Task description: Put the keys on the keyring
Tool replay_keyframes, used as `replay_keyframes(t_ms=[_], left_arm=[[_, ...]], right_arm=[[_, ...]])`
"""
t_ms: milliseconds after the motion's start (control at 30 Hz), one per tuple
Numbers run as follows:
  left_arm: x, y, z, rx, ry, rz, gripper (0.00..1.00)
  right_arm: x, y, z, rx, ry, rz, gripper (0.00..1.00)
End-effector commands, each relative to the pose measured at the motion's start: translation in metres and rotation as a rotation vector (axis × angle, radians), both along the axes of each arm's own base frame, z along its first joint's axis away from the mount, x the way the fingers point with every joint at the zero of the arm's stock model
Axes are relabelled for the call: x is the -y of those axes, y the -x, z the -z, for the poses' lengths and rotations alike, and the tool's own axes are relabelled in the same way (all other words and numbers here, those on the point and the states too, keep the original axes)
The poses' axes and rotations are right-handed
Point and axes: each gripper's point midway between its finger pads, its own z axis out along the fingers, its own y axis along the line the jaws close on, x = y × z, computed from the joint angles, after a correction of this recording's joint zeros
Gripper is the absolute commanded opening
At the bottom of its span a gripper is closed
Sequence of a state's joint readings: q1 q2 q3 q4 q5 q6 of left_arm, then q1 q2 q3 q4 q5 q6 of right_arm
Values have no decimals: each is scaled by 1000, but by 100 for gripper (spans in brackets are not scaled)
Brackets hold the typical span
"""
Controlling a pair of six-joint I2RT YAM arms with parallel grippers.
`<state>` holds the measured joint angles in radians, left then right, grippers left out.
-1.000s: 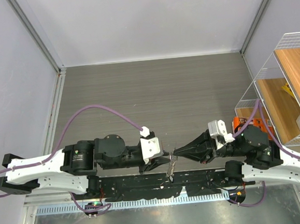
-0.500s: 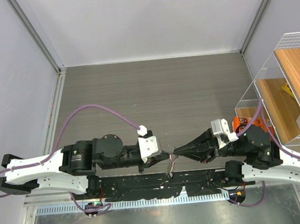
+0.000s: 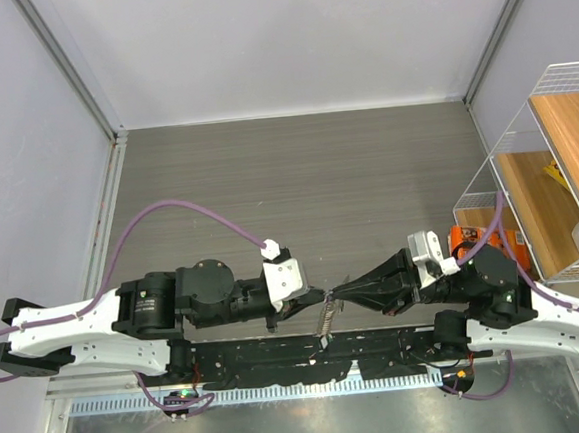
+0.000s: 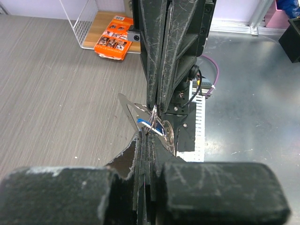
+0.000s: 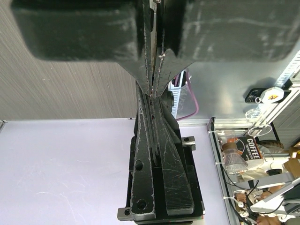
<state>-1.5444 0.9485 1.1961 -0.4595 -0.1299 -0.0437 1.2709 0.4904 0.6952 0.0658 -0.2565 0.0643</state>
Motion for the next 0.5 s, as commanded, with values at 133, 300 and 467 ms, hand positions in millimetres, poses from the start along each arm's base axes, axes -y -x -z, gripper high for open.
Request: replay_keyframes(t_ms=[133, 300, 467], left_arm=[[3, -2, -25, 10, 99, -11, 0], [1, -2, -25, 10, 102, -11, 0], [2, -3, -25, 12, 100, -13, 0]], right_arm=[[10, 1, -32, 51, -201, 12, 5], [13, -3, -41, 71, -274, 38, 5], [15, -8, -46, 77, -340, 70, 6]])
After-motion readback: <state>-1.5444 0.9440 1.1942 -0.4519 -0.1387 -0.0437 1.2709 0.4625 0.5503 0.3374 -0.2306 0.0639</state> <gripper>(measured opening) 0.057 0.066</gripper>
